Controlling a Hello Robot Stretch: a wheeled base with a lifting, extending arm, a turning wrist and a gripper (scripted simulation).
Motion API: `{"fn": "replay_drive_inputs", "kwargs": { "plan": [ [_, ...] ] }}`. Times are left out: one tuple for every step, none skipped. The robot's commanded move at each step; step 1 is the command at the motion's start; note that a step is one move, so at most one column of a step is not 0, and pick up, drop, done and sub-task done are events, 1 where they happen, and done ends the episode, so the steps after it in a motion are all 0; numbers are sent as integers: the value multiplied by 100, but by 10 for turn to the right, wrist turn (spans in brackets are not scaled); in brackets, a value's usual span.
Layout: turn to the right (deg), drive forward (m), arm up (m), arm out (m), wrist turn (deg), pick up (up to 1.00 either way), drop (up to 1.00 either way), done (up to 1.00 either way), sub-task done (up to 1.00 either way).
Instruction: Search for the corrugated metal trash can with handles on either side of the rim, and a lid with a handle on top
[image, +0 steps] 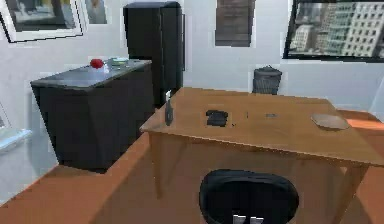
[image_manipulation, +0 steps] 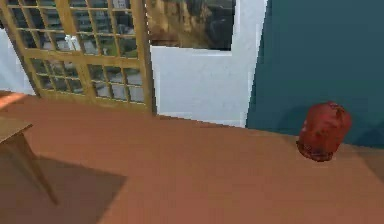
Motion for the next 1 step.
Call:
{"fn": "replay_drive_inputs", "kwargs": {
  "plan": [
    [450,0,0,0,0,0,0,0,0]
  ]
}}
